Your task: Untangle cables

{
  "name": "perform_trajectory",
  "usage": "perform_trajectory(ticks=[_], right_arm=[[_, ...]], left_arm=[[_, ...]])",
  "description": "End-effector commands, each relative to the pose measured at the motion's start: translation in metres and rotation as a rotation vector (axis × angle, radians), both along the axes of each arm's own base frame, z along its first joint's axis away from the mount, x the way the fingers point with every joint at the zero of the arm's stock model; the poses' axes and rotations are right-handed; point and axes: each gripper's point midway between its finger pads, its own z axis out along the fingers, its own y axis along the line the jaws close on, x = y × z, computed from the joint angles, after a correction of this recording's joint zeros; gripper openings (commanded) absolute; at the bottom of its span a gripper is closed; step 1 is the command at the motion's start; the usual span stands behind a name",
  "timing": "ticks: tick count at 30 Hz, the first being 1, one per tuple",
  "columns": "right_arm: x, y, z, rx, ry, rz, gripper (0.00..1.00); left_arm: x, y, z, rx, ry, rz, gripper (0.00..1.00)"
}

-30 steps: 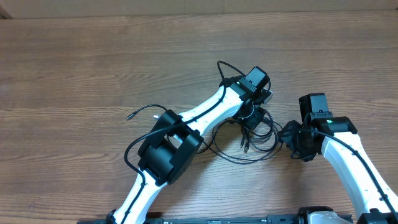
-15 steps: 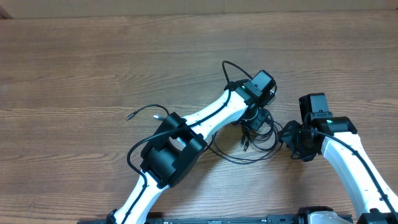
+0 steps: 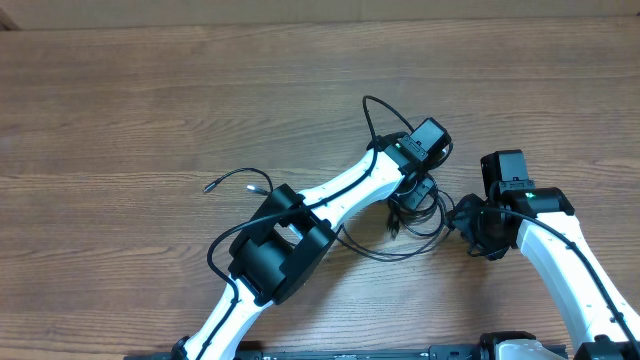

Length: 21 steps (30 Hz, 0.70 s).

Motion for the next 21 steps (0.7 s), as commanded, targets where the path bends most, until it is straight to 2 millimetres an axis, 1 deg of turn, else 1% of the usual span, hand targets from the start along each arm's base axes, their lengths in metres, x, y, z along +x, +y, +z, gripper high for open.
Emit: perform_trajectory(ticks=[1,3,7,8,10,11,12,14,15,17,18,19,20,21], right_arm=[[0.000,0.001,0.000,0.005,-0.002,0.005,0.59],[0.000,0.001,0.000,0.005,-0.003,0.005,0.59],[0.000,0.001,0.000,0.005,-0.002,0.005,0.59],[0.000,0.001,0.000,0.005,-0.002,0.005,0.59],[0.000,0.001,0.000,0.004,-0.002,0.009,0.59],[0.000,0.001,0.000,0.004,-0.002,0.009,0.59],[0.000,0.001,0.000,0.004,-0.002,0.013,0.59],[0.000,0.001,0.000,0.003,-0.003,0.016,0.59],[0.001,0.001,0.000,0.003,-0.004,0.017,0.59],[0.002,0.002,0.000,0.010,-0.011,0.037,0.59],[0.004,0.007,0.001,0.030,-0.025,0.063,0.59],[0.006,0.009,0.002,0.041,-0.031,0.072,0.59],[0.011,0.017,0.004,0.081,-0.058,0.112,0.59],[0.014,0.022,0.005,0.108,-0.076,0.133,0.59]], left_arm=[[0.011,0.006,-0.007,0.050,-0.051,0.004,0.13],[0.011,0.005,-0.007,0.046,-0.052,0.004,0.04],[0.012,0.004,-0.002,0.040,-0.058,0.003,0.04],[0.013,0.004,0.003,0.037,-0.063,0.005,0.04],[0.017,0.004,0.020,0.016,-0.080,0.013,0.04],[0.021,0.004,0.035,-0.004,-0.097,0.019,0.04],[0.023,0.003,0.044,-0.020,-0.106,0.022,0.04],[0.028,-0.002,0.085,-0.109,-0.133,0.031,0.04],[0.027,-0.005,0.107,-0.166,-0.135,0.022,0.04],[0.023,-0.007,0.136,-0.247,-0.129,0.005,0.04],[0.019,-0.008,0.156,-0.305,-0.117,-0.012,0.04],[0.017,-0.008,0.163,-0.328,-0.112,-0.019,0.04],[0.011,-0.008,0.176,-0.364,-0.097,-0.035,0.04],[0.007,-0.007,0.184,-0.384,-0.090,-0.043,0.04]])
